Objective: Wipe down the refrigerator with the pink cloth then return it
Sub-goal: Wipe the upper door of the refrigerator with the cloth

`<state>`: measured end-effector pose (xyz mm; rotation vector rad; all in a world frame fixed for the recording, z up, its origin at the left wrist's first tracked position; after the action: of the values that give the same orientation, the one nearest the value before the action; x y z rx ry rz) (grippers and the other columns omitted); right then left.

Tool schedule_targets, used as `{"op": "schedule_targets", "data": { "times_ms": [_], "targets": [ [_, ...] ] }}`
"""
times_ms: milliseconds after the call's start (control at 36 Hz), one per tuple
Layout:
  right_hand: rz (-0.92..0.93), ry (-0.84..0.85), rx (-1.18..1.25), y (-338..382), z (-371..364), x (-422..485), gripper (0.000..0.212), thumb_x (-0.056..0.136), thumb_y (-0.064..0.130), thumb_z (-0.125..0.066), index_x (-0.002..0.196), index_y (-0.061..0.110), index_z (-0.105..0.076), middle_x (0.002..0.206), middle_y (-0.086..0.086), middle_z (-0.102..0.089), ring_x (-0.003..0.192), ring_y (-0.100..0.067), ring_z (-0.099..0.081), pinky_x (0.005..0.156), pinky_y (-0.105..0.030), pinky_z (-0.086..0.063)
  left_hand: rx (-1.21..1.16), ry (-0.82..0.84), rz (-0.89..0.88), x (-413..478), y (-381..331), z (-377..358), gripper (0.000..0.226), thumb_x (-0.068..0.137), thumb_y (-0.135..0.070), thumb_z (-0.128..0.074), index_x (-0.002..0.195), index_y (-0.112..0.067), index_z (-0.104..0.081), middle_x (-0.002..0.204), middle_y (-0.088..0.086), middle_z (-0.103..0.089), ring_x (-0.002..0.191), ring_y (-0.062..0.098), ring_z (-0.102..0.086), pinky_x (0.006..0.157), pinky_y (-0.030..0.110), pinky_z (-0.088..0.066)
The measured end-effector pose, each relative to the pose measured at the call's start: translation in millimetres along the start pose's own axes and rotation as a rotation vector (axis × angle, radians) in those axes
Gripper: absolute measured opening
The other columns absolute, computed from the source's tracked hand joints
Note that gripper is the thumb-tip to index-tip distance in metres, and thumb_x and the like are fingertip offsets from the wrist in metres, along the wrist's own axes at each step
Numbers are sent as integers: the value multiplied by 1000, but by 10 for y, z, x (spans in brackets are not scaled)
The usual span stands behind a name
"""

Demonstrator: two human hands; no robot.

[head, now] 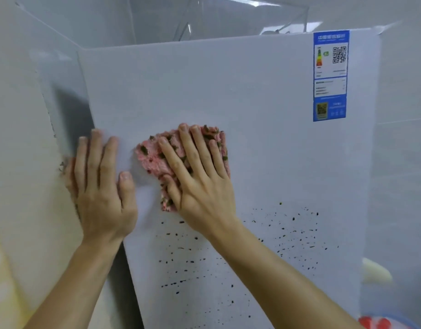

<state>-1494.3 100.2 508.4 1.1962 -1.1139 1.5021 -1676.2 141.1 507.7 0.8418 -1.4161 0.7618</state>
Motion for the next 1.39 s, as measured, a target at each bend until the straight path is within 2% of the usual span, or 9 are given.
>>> {"op": "schedule_targets", "data": {
  "times_ms": [167,389,556,667,833,1000,1167,1278,1389],
  "targets": [
    [-68,-40,-83,-736,246,-35,57,109,43,-39,163,25,-34,171,-14,-21,161,-27,-11,132,-48,-11,-18,-39,12,11,-258,-123,51,108,-24,-39,156,-7,-45,168,17,-33,157,38,-23,127,51,-20],
    [-150,-129,-131,-1735,560,-217,57,105,38,-44,159,20,-42,168,-22,-27,159,-37,-20,131,-50,-10,-24,-38,82,44,-328,-134,50,105,-24,-42,151,-7,-46,169,13,-30,156,40,-27,120,69,-27],
    [-264,-141,-126,-2361,705,-427,59,108,44,-38,161,19,-38,169,-24,-23,158,-41,-18,129,-60,-14,-14,-54,40,129,-596,-144,48,102,-20,-46,148,-5,-50,166,18,-34,156,38,-26,124,63,-22],
    [-374,-149,-91,-2513,736,-543,62,106,40,-42,163,19,-32,171,-22,-17,160,-39,-12,130,-58,-10,10,-28,24,120,-691,-172,50,100,-17,-48,149,-6,-50,167,15,-34,157,35,-26,126,57,-20],
    [-675,-187,-48,-2452,684,-655,65,107,43,-35,166,22,-21,173,-19,-10,160,-43,-7,130,-56,-9,20,2,25,105,-660,-165,52,103,-19,-45,153,-6,-46,168,14,-33,158,33,-24,128,56,-19],
    [-817,-220,-59,-2161,598,-523,64,110,49,-24,168,24,-11,174,-18,-1,160,-44,1,129,-58,1,46,18,21,124,-658,-158,55,102,-21,-44,155,-6,-45,169,14,-32,159,32,-23,129,53,-17],
    [-714,-209,-126,-1850,502,-128,65,110,53,-19,168,23,-16,174,-17,-6,160,-45,0,125,-42,20,28,52,26,138,-641,-130,57,101,-23,-45,156,-7,-44,169,12,-31,160,30,-21,130,47,-12],
    [-545,-221,-179,-1514,392,323,61,111,53,-19,166,26,-24,172,-18,-18,158,-49,-13,128,-63,-6,3,83,19,151,-566,-66,58,101,-24,-44,156,-7,-43,170,10,-31,160,28,-22,129,49,-17],
    [-291,-209,-135,-848,219,687,56,111,50,-30,163,29,-34,170,-16,-25,157,-46,-19,128,-60,-15,18,71,49,152,-427,58,59,101,-25,-43,156,-6,-42,169,10,-32,159,29,-24,128,52,-21]
  ]
}}
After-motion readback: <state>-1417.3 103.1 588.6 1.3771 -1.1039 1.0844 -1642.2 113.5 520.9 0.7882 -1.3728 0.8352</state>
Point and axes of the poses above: each hand's wrist, its own x-axis towards the middle knuckle, its own z-axis out of the back of the hand, y = z × x, the point moved 2 cm from there along x, towards the middle knuckle
